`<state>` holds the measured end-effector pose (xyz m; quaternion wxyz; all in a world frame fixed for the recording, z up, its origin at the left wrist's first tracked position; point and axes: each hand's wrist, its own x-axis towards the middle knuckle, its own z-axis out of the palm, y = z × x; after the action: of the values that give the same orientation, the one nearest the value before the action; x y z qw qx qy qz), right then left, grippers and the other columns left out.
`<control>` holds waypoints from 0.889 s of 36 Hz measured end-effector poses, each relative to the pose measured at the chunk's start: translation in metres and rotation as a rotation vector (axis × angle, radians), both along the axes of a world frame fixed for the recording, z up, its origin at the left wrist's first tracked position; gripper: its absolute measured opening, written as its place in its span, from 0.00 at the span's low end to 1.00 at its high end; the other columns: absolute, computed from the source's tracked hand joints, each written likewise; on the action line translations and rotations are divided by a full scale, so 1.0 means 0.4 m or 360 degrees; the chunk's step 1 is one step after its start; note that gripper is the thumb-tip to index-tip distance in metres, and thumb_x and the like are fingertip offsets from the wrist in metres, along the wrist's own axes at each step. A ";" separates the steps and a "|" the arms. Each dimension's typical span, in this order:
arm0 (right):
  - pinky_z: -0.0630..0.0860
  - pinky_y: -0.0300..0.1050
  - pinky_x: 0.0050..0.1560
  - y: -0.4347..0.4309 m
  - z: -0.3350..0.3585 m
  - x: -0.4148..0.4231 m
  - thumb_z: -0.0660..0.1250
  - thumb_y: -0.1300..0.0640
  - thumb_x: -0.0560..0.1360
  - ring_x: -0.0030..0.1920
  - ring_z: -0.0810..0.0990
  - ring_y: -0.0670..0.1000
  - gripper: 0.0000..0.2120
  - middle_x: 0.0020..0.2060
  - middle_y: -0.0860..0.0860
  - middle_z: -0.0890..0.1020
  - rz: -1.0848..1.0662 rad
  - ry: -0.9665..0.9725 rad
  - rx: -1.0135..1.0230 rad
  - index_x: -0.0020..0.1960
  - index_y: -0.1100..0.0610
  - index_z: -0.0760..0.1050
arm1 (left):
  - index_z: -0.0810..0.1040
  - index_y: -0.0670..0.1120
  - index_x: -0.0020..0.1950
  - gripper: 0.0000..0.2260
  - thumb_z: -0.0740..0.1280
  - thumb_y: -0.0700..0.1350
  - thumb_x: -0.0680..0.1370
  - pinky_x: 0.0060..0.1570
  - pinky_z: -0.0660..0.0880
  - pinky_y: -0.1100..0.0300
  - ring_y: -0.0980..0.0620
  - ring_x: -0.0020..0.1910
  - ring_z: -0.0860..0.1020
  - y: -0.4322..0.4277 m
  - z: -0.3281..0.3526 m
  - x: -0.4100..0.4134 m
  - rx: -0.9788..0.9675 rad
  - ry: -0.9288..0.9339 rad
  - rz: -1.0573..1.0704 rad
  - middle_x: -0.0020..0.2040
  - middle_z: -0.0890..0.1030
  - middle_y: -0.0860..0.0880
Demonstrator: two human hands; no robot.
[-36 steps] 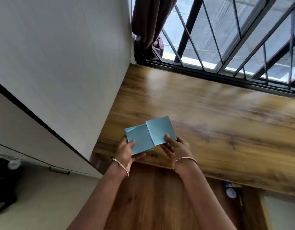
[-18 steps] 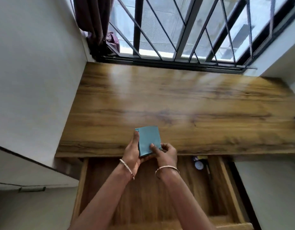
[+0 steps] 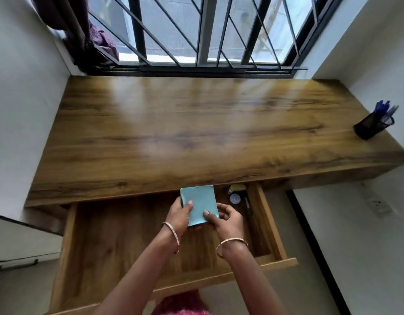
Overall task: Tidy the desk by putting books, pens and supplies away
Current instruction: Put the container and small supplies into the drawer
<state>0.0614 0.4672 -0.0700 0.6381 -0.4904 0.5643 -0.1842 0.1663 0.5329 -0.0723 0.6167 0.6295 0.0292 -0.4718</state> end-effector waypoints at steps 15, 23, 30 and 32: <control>0.83 0.49 0.45 -0.121 -0.091 -0.172 0.78 0.64 0.66 0.45 0.84 0.56 0.17 0.48 0.57 0.84 -0.0160 0.0694 -0.0040 0.54 0.62 0.80 | 0.70 0.33 0.61 0.17 0.69 0.31 0.74 0.23 0.79 0.56 0.43 0.36 0.80 -0.120 -0.150 -0.146 0.0332 0.0188 -0.0306 0.46 0.79 0.36; 0.75 0.46 0.56 -0.156 -0.112 -0.199 0.70 0.63 0.73 0.57 0.79 0.59 0.15 0.56 0.59 0.82 0.0049 0.0999 -0.0099 0.60 0.61 0.79 | 0.75 0.36 0.57 0.15 0.72 0.32 0.72 0.35 0.81 0.46 0.40 0.43 0.80 -0.197 -0.215 -0.187 0.0478 0.0065 -0.0280 0.47 0.79 0.38; 0.73 0.46 0.59 -0.157 -0.110 -0.230 0.69 0.63 0.74 0.61 0.77 0.59 0.19 0.60 0.59 0.80 0.0176 0.0958 -0.0040 0.65 0.62 0.75 | 0.81 0.39 0.48 0.12 0.78 0.36 0.67 0.39 0.82 0.44 0.41 0.40 0.84 -0.213 -0.247 -0.187 0.0667 -0.0154 -0.0300 0.46 0.83 0.40; 0.72 0.45 0.61 -0.158 -0.110 -0.237 0.69 0.62 0.74 0.62 0.76 0.58 0.21 0.62 0.58 0.79 0.0181 0.0926 -0.0036 0.67 0.60 0.73 | 0.82 0.46 0.42 0.11 0.80 0.42 0.64 0.42 0.82 0.50 0.44 0.41 0.84 -0.214 -0.242 -0.186 0.0753 -0.0339 -0.0394 0.45 0.85 0.45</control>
<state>-0.0333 0.4042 -0.1140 0.4532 -0.5606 0.6930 -0.0059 0.0919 0.4473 -0.1692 0.3900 0.8007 -0.0035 -0.4548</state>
